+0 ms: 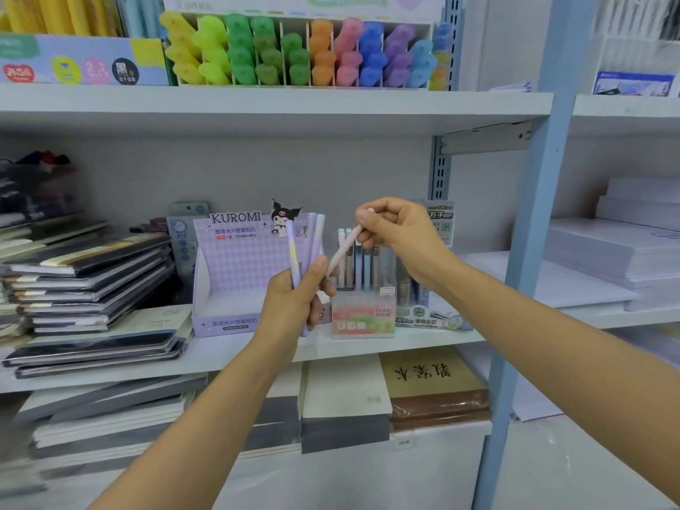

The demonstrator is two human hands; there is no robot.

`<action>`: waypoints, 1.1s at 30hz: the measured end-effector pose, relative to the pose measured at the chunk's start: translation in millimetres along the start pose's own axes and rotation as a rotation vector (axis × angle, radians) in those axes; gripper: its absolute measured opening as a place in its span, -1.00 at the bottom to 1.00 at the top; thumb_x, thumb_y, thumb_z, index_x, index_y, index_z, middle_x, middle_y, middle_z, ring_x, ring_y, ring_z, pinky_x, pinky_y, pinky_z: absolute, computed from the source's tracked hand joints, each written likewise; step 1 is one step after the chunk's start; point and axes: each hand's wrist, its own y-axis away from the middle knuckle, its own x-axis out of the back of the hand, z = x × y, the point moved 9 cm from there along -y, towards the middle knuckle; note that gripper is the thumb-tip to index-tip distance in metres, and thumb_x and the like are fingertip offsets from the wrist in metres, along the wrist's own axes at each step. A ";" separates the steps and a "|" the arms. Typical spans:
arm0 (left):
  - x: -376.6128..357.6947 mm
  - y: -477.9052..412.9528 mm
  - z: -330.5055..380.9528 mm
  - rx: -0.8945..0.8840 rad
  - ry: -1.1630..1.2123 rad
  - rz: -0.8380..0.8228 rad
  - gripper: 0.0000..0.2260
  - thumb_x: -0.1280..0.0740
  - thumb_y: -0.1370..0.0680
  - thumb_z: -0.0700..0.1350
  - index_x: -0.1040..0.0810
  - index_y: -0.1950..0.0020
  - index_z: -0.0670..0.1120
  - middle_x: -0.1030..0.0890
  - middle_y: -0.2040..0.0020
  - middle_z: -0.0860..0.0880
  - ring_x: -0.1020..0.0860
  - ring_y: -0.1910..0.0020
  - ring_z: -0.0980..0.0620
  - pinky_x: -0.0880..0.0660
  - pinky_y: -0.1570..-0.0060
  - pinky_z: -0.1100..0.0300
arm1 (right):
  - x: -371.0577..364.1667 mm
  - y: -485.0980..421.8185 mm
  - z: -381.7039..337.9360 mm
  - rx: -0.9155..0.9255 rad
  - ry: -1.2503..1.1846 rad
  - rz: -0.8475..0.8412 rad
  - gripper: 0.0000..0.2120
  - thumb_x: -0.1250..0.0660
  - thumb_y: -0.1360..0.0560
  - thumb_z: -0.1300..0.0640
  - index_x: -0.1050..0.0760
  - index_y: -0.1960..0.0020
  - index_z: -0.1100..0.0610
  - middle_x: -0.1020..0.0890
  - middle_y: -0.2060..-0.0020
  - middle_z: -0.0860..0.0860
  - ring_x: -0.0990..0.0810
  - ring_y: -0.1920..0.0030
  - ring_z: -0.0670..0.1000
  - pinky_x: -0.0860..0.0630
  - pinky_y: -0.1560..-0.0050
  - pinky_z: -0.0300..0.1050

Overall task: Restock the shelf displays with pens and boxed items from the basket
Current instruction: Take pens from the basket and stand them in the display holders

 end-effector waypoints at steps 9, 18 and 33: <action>34.5 1.8 7.4 -0.008 0.468 0.252 -0.94 -0.46 -0.45 -0.16 -0.65 0.21 -0.02 -0.49 0.38 -0.02 -0.17 0.64 0.13 -0.14 0.66 0.31 | -10.3 19.8 14.9 -0.132 0.009 -0.196 -0.85 -0.46 -0.39 0.28 -0.57 0.06 0.26 -0.69 0.20 0.18 -0.69 0.21 0.07 -0.63 0.18 -0.21; 15.2 5.2 19.4 -0.035 0.264 0.166 -0.80 -0.45 -0.45 -0.05 -0.65 0.00 -0.12 -0.34 0.32 -0.12 -0.15 0.63 0.10 -0.15 0.63 0.31 | -35.5 31.1 6.9 -0.050 0.206 -0.263 -0.81 -0.35 -0.55 0.14 -0.59 -0.06 0.25 -0.68 0.17 0.09 -0.64 0.19 -0.01 -0.61 0.15 -0.16; 18.5 -2.2 6.0 0.046 0.105 0.101 -0.71 -0.14 -0.67 0.04 -0.62 -0.04 -0.04 -0.51 0.36 0.07 -0.22 0.61 0.12 -0.20 0.61 0.29 | 15.5 -8.0 -25.4 0.151 0.136 0.198 -0.87 -0.22 -0.61 0.23 -0.50 -0.05 0.28 -0.61 0.22 0.09 -0.58 0.30 -0.07 -0.57 0.24 -0.22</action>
